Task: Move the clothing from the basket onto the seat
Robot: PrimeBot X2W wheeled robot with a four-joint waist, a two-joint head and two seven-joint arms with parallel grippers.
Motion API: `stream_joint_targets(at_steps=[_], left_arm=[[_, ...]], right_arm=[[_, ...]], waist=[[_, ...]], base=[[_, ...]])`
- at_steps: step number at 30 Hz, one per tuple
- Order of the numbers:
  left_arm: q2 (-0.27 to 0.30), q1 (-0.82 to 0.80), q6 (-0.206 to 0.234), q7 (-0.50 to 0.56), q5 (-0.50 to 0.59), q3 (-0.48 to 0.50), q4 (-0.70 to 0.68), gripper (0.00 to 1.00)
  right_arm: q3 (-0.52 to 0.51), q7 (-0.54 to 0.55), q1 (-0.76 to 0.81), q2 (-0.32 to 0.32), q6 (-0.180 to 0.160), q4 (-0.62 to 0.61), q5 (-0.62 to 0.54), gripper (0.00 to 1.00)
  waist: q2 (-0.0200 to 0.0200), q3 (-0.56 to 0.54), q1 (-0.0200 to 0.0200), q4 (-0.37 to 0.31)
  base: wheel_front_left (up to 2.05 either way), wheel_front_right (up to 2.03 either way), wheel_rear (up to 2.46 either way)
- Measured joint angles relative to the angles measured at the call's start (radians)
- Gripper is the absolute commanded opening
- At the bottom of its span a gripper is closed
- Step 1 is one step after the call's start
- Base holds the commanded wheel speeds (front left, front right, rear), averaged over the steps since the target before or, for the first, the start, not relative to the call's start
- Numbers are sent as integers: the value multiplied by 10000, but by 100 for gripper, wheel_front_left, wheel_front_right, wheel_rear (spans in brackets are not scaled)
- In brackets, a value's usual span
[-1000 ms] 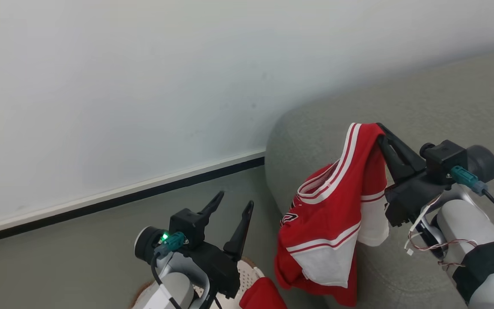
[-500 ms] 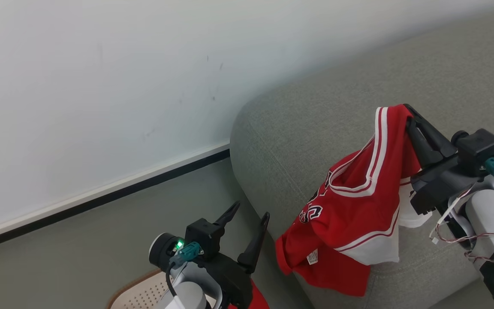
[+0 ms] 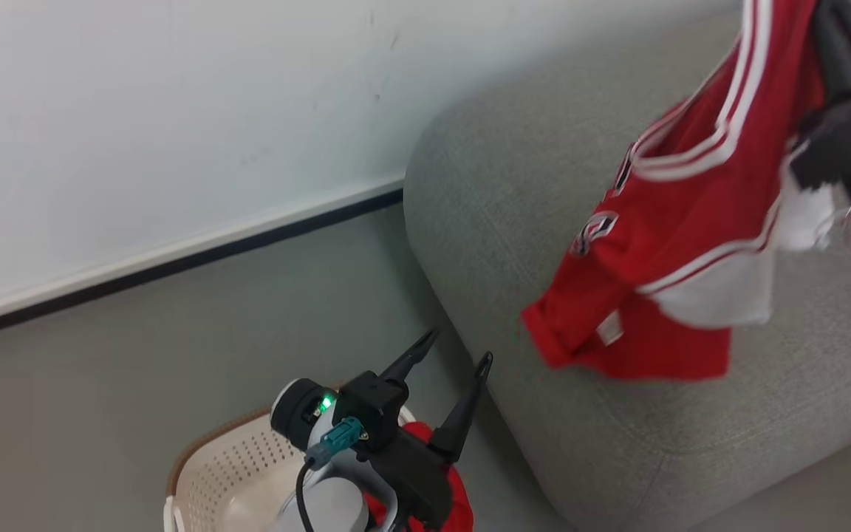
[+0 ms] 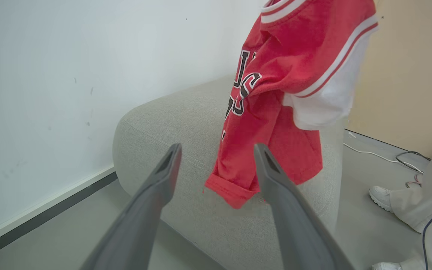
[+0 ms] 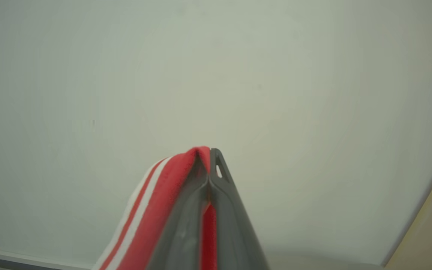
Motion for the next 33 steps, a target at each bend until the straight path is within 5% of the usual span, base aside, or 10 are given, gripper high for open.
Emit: stream_joint_targets(at_steps=[17,33], left_arm=[[945,-1080,81,180,968,-65,-1958,100],[1854,-1778,251,890,1436,213,-2849,100]], right_arm=[[-1212,759,-3870,-1450,12,1555,31,0],[-1519,77,-3238,-548,-230,3333,625,0]], waist=[[1,2386,2,798],[1,4651,2,1075]], base=[[0,0,0],[0,0,0]])
